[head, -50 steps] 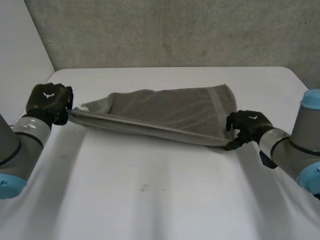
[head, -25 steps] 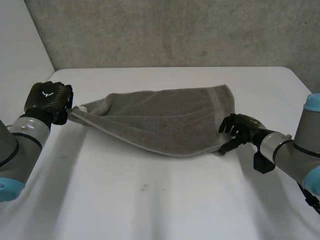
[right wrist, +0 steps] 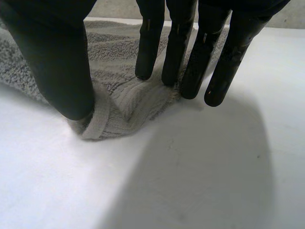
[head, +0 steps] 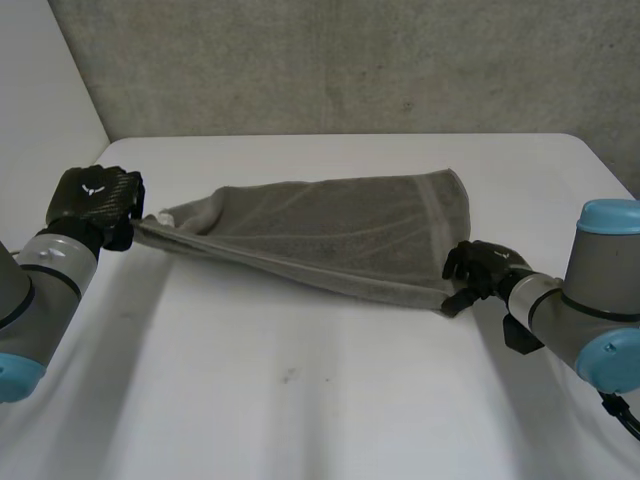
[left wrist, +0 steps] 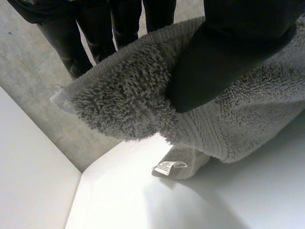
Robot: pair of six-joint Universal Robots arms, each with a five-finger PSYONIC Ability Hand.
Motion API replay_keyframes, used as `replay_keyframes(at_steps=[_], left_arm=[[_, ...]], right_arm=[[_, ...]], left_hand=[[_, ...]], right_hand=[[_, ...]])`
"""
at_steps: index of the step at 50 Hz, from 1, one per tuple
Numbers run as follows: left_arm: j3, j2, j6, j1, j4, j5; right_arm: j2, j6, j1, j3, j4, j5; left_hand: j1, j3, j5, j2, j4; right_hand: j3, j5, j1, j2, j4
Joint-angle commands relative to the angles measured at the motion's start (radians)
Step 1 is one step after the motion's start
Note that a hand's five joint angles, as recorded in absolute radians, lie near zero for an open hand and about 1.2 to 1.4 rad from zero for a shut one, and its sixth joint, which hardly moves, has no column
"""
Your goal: Fold the towel.
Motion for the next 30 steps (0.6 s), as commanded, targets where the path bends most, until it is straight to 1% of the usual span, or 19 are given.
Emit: replay_keyframes(at_steps=[1, 2, 3, 4, 5, 6, 7, 9, 13, 17, 18, 20, 22, 23, 25, 26, 28, 29, 30], left_arm=[[0.004, 0.0, -0.015, 0.005, -0.007, 0.0], [0.005, 0.0, -0.015, 0.005, -0.007, 0.0], [0.005, 0.0, -0.015, 0.005, -0.007, 0.0], [0.005, 0.0, -0.015, 0.005, -0.007, -0.002], [0.005, 0.0, -0.015, 0.005, -0.007, -0.002], [0.005, 0.0, -0.015, 0.005, -0.007, -0.002], [0.005, 0.0, -0.015, 0.007, -0.008, 0.0], [0.005, 0.001, -0.015, 0.005, -0.01, 0.0], [0.005, 0.012, -0.015, 0.0, -0.028, 0.0], [0.01, 0.063, -0.019, -0.004, -0.072, 0.001], [0.013, 0.084, -0.024, -0.004, -0.085, 0.001], [0.013, 0.084, -0.024, -0.004, -0.085, 0.001], [0.019, 0.148, -0.042, -0.007, -0.111, 0.001], [0.019, 0.149, -0.042, -0.007, -0.111, 0.001], [0.022, 0.201, -0.065, -0.007, -0.137, 0.006], [0.022, 0.201, -0.065, -0.007, -0.137, 0.006], [0.023, 0.237, -0.076, -0.009, -0.178, 0.009], [0.023, 0.238, -0.076, -0.009, -0.178, 0.009], [0.023, 0.248, -0.074, -0.007, -0.21, 0.011]], right_arm=[[-0.01, -0.007, 0.0, 0.008, -0.002, 0.006], [-0.01, -0.013, -0.002, 0.013, -0.002, 0.006], [-0.012, -0.022, 0.0, 0.014, -0.003, 0.006], [-0.012, -0.022, 0.0, 0.015, -0.003, 0.006], [-0.012, -0.033, 0.0, 0.018, -0.006, 0.003], [-0.012, -0.033, 0.0, 0.018, -0.006, 0.003], [-0.016, -0.043, -0.002, 0.019, -0.014, 0.003], [-0.03, -0.057, -0.008, 0.019, -0.025, 0.003], [-0.152, -0.114, -0.012, 0.019, -0.061, 0.006], [-0.293, -0.158, -0.032, 0.004, -0.064, 0.001], [-0.294, -0.159, -0.032, 0.004, -0.064, 0.001], [-0.37, -0.192, -0.058, -0.015, -0.046, -0.014], [-0.413, -0.218, -0.06, -0.028, -0.031, -0.019], [-0.413, -0.218, -0.06, -0.028, -0.031, -0.019], [-0.482, -0.286, -0.058, -0.048, 0.038, -0.04], [-0.482, -0.286, -0.058, -0.048, 0.038, -0.04], [-0.53, -0.4, -0.058, -0.076, 0.15, -0.057], [-0.53, -0.401, -0.058, -0.076, 0.15, -0.057], [-0.538, -0.465, -0.058, -0.084, 0.205, -0.059]], left_hand=[[0.228, 0.18, 0.196, 0.179, 0.179], [0.228, 0.18, 0.196, 0.179, 0.179], [0.228, 0.18, 0.196, 0.179, 0.179], [0.228, 0.18, 0.196, 0.179, 0.179], [0.228, 0.18, 0.196, 0.179, 0.179], [0.228, 0.18, 0.196, 0.179, 0.179], [0.228, 0.18, 0.196, 0.179, 0.179], [0.228, 0.18, 0.196, 0.179, 0.179], [0.228, 0.18, 0.196, 0.179, 0.179], [0.228, 0.18, 0.196, 0.179, 0.179], [0.228, 0.18, 0.196, 0.179, 0.179], [0.228, 0.18, 0.196, 0.179, 0.179], [0.228, 0.18, 0.196, 0.179, 0.179], [0.228, 0.18, 0.196, 0.179, 0.179], [0.228, 0.18, 0.196, 0.179, 0.179], [0.228, 0.18, 0.196, 0.179, 0.179], [0.228, 0.18, 0.196, 0.179, 0.179], [0.228, 0.18, 0.196, 0.179, 0.179], [0.228, 0.18, 0.196, 0.179, 0.179]], right_hand=[[0.109, 0.103, 0.183, 0.091, 0.109], [0.127, 0.121, 0.201, 0.108, 0.126], [0.263, 0.257, 0.337, 0.245, 0.263], [0.265, 0.259, 0.339, 0.246, 0.264], [0.637, 0.631, 0.711, 0.618, 0.636], [0.64, 0.635, 0.714, 0.622, 0.64], [0.732, 0.727, 0.806, 0.714, 0.732], [0.733, 0.728, 0.807, 0.715, 0.733], [0.733, 0.728, 0.807, 0.715, 0.733], [0.733, 0.728, 0.807, 0.715, 0.733], [0.733, 0.728, 0.807, 0.715, 0.733], [0.733, 0.728, 0.807, 0.715, 0.733], [0.733, 0.728, 0.807, 0.715, 0.733], [0.733, 0.728, 0.807, 0.715, 0.733], [0.733, 0.728, 0.807, 0.715, 0.733], [0.733, 0.728, 0.807, 0.715, 0.733], [0.733, 0.728, 0.807, 0.715, 0.733], [0.733, 0.728, 0.807, 0.715, 0.733], [0.733, 0.728, 0.807, 0.715, 0.733]])
